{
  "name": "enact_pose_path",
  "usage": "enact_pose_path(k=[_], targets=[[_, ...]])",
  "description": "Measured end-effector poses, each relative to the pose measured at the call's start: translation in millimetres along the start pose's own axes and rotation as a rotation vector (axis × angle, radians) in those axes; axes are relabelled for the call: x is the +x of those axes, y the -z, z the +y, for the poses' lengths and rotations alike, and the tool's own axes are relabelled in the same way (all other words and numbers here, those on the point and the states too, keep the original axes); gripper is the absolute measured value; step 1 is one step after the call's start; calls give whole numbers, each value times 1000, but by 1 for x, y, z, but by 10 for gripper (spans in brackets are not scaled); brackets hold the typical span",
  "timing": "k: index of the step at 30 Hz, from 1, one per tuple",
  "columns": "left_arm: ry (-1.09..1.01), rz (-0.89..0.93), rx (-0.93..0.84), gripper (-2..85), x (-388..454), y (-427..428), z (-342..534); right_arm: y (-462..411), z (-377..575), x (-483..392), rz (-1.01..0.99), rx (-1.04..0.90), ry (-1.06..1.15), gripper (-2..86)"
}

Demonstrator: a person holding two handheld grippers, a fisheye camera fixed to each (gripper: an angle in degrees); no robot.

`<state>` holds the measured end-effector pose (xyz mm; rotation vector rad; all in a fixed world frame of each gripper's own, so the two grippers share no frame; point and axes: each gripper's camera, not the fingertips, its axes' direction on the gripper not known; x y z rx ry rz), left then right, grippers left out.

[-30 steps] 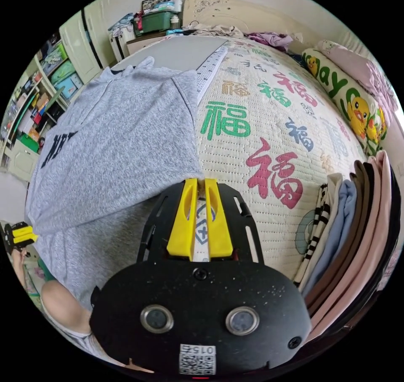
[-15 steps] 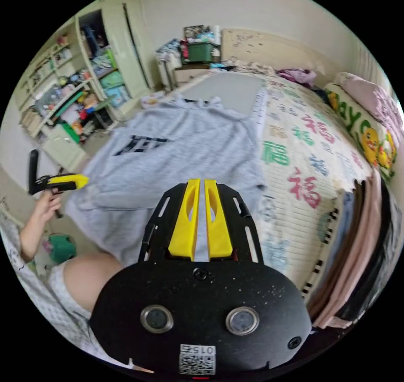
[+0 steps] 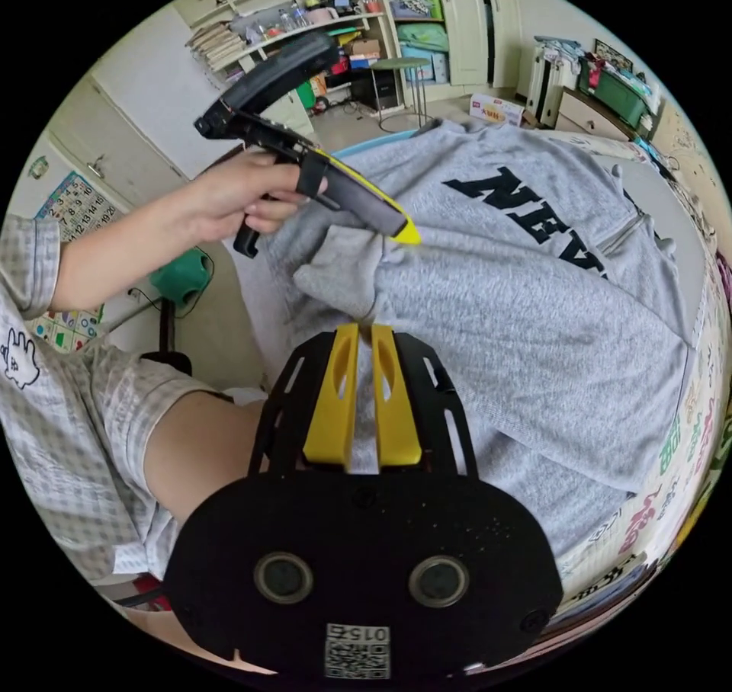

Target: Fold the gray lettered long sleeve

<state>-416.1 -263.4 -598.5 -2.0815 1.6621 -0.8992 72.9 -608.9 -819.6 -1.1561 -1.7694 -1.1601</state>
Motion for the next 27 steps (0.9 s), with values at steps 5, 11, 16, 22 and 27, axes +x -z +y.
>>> enact_pose_path(k=[5,11,16,22,27], targets=[[-135,-191,-16,2,31,10,-8,10,-14,-2,-42,-33,-9,1],[-275,-416,-93,1,62,-16,-8,0,-43,4,-92,-95,-73,-6],[-252,-423,-118,5,65,-15,-8,7,-49,-3,-100,-75,-129,-7],[-314,-526,-121,20,77,-12,2,18,-52,-59,147,-49,-74,28],[-318,-453,-137,67,67,22,17,37,-45,-78,137,-77,-171,63]])
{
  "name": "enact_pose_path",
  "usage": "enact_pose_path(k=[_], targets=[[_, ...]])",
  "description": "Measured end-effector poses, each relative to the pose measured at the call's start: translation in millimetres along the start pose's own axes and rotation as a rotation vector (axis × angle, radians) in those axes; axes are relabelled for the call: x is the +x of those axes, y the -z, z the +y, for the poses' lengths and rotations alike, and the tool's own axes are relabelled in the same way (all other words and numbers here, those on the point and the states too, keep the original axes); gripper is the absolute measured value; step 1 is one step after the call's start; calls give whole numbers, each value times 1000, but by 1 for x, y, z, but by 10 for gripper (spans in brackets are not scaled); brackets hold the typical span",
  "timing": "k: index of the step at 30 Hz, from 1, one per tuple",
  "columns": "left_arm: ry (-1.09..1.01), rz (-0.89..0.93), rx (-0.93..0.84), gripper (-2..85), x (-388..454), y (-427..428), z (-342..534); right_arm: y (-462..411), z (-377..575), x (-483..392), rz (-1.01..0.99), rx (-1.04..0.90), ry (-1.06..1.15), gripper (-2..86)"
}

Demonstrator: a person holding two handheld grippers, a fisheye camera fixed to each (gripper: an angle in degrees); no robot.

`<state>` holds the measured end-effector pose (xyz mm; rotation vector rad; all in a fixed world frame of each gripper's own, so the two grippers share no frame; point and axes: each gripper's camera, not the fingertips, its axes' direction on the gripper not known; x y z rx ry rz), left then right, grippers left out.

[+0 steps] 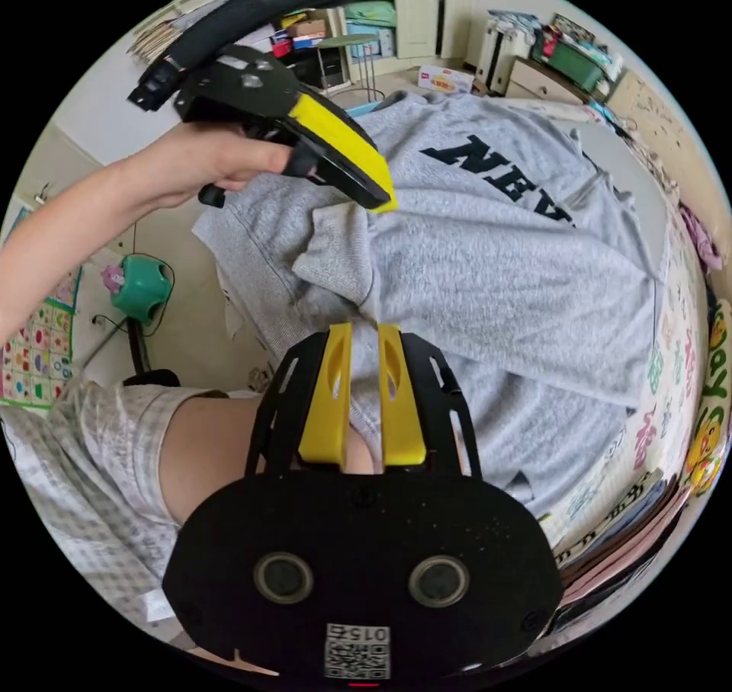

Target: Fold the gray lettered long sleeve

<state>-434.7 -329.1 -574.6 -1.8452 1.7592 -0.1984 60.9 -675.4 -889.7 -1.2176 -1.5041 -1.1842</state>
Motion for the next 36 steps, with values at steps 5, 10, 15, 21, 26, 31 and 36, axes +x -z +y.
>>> enact_pose_path(k=[5,10,15,21,26,31,36], targets=[[127,-14,34,71,-34,37,47,43,62,-4,-71,90,-198,68],[217,2,111,67,-68,79,108,76,127,-21,-184,261,-275,53],[390,83,354,64,-124,151,177,80,147,-48,-176,232,-254,57],[570,136,584,64,-199,192,249,87,156,-82,-176,284,-239,58],[820,306,557,71,-287,145,308,76,148,-104,-154,232,-247,58],[1077,478,613,56,-366,86,367,67,112,-118,-122,188,-241,59],[1258,727,608,81,-454,20,397,74,51,-131,-23,257,-240,58]])
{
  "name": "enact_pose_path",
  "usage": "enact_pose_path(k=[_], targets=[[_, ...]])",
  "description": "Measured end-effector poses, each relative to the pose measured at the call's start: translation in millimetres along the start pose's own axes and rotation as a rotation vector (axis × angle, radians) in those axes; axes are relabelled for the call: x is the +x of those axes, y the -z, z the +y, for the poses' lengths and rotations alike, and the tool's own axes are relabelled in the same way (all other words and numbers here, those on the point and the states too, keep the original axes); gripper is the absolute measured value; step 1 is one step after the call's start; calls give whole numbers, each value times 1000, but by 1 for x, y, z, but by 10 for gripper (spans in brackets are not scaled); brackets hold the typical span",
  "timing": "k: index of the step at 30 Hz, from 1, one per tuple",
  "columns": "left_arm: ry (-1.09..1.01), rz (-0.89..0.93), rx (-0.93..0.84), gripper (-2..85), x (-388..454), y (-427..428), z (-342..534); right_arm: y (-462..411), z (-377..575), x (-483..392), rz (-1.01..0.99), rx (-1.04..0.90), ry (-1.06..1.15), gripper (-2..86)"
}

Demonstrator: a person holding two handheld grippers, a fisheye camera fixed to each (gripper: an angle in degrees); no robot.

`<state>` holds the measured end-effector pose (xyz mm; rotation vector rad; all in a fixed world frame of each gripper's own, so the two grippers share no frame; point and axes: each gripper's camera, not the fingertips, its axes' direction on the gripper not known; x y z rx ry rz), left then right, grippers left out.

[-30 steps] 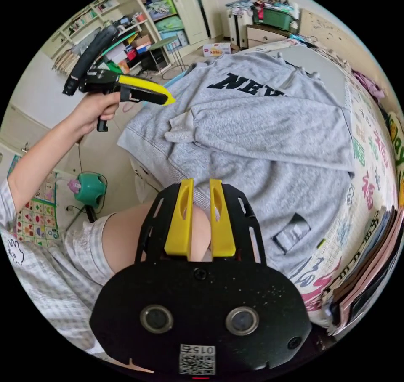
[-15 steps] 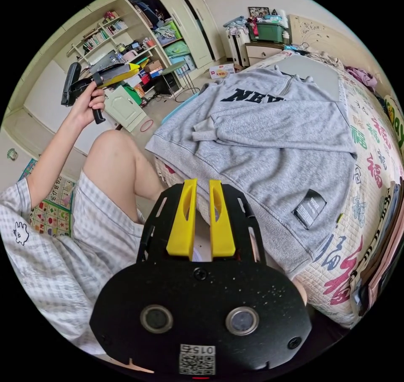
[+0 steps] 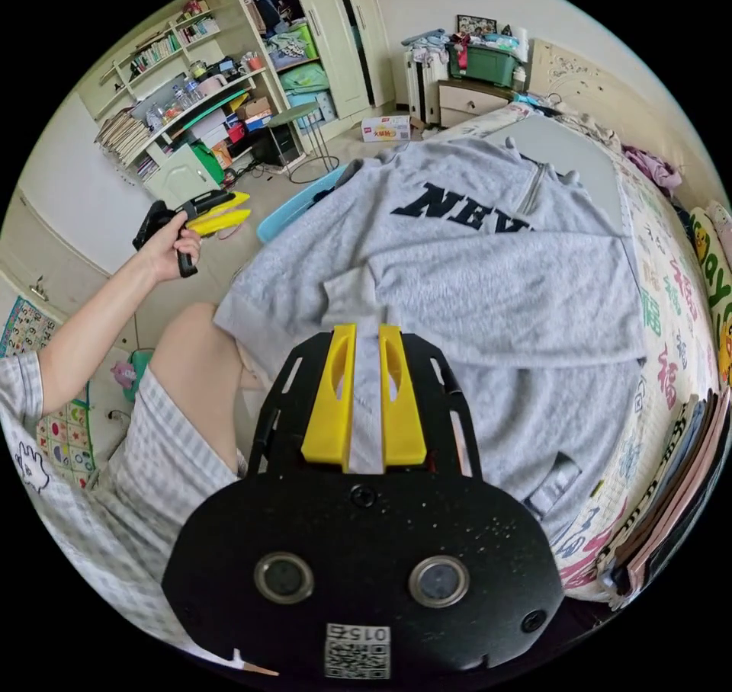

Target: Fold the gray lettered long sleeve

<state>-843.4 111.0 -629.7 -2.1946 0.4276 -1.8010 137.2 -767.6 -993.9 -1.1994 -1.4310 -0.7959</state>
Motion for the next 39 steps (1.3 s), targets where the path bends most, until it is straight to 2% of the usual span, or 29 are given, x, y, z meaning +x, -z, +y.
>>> enact_pose_path(k=[5,8,12,16,18,20,22,25,28,31,32,34,35,36,37,39], targets=[[225,132,2,89,-64,-23,-66,-34,-35,-3,53,46,-82,39],[361,239,-7,111,-100,-49,-101,-59,-26,0,55,45,-109,8],[527,294,-23,155,-132,-91,-137,-66,-12,-6,61,82,-126,-7],[694,407,-66,179,-151,-135,-149,-77,-4,-46,261,81,-35,-7],[722,446,-107,170,-153,-159,-157,-82,2,-58,321,91,-26,-8],[740,453,-146,157,-156,-170,-163,-83,15,-51,268,153,-82,-9],[737,456,-114,125,-156,-172,-168,-83,20,-43,218,157,-110,-10],[671,323,-41,45,-141,-163,-175,-86,29,-32,155,160,-132,-10],[543,198,41,13,-105,-148,-182,-93,37,-30,160,159,-130,-10],[361,145,213,3,-46,-118,-182,-101,45,-30,187,158,-119,-10],[219,131,267,2,-10,-106,-180,-104,48,-28,186,157,-120,-10],[-103,124,252,0,60,-97,-169,-107,53,-20,160,154,-130,-10],[-367,110,209,0,114,-98,-144,-108,56,-12,127,148,-144,-10],[-640,82,128,1,165,-105,-105,-108,58,-8,107,144,-153,-10],[-771,65,80,1,187,-111,-81,-106,63,2,66,143,-174,-10],[-1147,-58,-149,4,236,-152,16,-95,78,17,8,191,-237,-10]])
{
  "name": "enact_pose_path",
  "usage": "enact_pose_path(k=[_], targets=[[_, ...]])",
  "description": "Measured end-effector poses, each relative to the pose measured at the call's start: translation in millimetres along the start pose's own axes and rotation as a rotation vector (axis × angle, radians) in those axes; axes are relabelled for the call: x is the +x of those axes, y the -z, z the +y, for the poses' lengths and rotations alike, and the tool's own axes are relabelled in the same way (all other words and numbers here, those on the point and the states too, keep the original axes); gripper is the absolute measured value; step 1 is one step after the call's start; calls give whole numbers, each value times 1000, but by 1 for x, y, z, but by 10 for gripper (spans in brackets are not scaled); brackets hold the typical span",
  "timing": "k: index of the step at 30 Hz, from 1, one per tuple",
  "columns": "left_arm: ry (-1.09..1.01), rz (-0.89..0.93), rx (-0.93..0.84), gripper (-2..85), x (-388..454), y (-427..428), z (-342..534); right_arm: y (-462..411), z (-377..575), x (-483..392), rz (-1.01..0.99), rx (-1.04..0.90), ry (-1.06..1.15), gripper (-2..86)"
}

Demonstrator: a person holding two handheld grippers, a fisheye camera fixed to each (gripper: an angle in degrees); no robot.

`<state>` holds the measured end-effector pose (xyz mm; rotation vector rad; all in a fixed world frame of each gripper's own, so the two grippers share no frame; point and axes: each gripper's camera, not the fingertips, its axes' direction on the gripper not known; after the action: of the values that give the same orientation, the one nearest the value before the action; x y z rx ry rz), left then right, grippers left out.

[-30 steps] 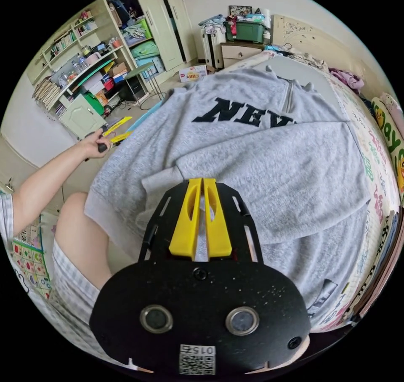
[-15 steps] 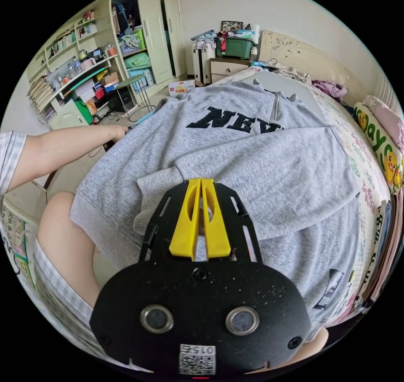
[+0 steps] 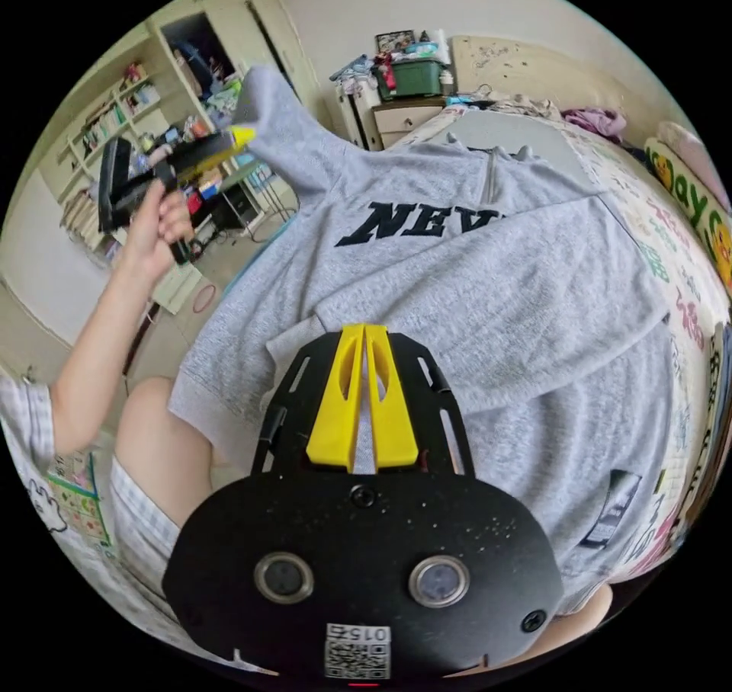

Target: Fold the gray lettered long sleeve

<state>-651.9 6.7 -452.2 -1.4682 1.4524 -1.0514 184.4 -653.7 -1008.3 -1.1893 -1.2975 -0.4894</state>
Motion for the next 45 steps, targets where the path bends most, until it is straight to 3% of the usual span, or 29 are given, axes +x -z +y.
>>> enact_pose_path(k=[4,7,18,25,29,32,36,40,45], targets=[[-91,-41,-249,7,69,-81,39,40,41,55,-31,107,-203,-8],[8,16,-396,9,73,-127,57,62,72,93,10,136,-296,-2],[120,208,-371,25,60,-161,58,70,53,196,20,177,-454,133],[197,294,-357,40,39,-168,59,31,24,261,-130,5,-536,30],[330,354,-260,30,6,-153,64,67,31,267,-205,81,-493,11],[441,228,-62,25,-20,-119,72,99,52,268,-231,118,-482,6],[594,257,-37,63,-59,-117,81,115,78,264,-262,92,-487,5],[683,278,-28,80,-81,-124,88,104,79,240,-279,-40,-407,9],[760,272,1,95,-104,-126,91,90,53,233,-143,-272,-314,38]])
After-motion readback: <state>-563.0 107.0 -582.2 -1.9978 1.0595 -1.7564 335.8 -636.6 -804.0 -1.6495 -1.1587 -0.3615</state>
